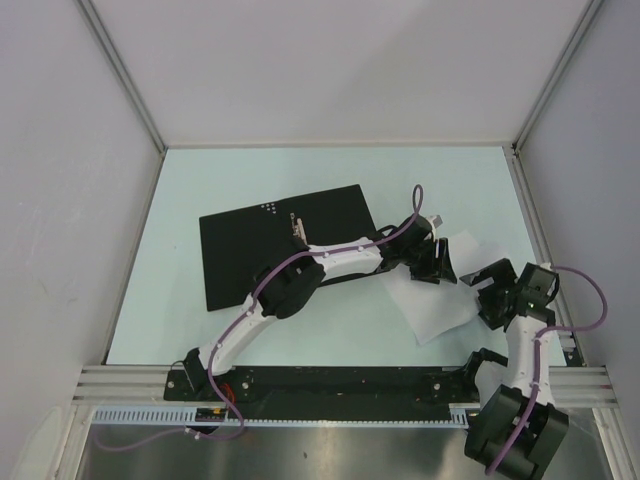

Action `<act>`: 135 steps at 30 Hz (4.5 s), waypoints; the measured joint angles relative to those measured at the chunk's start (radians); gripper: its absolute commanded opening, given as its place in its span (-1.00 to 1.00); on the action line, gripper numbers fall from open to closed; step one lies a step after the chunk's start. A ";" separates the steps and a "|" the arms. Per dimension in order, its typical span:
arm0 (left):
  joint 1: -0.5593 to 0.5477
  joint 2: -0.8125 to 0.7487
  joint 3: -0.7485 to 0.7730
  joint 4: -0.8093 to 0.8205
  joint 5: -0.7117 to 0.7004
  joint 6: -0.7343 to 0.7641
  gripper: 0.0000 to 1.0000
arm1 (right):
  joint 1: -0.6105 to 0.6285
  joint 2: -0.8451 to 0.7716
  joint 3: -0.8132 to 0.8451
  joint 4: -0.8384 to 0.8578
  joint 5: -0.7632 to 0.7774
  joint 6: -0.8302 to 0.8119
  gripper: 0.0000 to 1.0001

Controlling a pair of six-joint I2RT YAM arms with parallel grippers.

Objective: Put the files into the folder

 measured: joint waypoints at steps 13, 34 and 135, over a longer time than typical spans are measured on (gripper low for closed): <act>0.002 0.003 0.004 -0.001 0.009 0.001 0.28 | 0.093 -0.037 0.079 -0.044 0.016 0.010 0.89; 0.010 0.005 0.005 0.000 0.021 0.010 0.28 | 0.093 -0.045 0.140 -0.150 0.064 0.021 0.30; 0.684 -1.208 -1.240 -0.022 -0.150 0.202 0.68 | 0.744 1.092 0.848 0.366 -0.470 -0.658 -1.00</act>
